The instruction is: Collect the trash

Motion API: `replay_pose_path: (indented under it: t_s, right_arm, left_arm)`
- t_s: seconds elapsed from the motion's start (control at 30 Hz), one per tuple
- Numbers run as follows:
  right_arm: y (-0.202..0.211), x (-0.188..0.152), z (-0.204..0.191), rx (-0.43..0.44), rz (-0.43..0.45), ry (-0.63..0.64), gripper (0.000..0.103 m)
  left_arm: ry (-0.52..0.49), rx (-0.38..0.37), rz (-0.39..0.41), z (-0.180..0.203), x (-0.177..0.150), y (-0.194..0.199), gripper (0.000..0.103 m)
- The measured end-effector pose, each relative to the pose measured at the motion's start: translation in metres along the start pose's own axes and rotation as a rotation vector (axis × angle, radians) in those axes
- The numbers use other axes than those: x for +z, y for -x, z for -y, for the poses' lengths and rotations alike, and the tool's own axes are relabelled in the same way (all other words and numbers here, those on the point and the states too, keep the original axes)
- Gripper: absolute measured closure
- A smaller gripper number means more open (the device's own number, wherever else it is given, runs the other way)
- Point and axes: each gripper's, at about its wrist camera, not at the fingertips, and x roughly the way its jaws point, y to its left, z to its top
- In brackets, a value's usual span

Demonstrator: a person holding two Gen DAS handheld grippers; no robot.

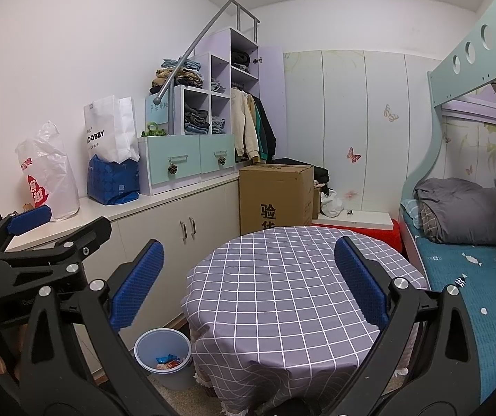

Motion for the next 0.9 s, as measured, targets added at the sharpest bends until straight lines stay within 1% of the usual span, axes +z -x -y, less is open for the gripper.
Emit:
replay_pose_path:
  t_s: [0.9]
  right_arm:
    - [0.0006,-0.0011,-0.0028,-0.001,-0.002,0.002,0.006]
  left_arm:
    - [-0.002,-0.006,-0.004,-0.0027,-0.0020,-0.0001,0.006]
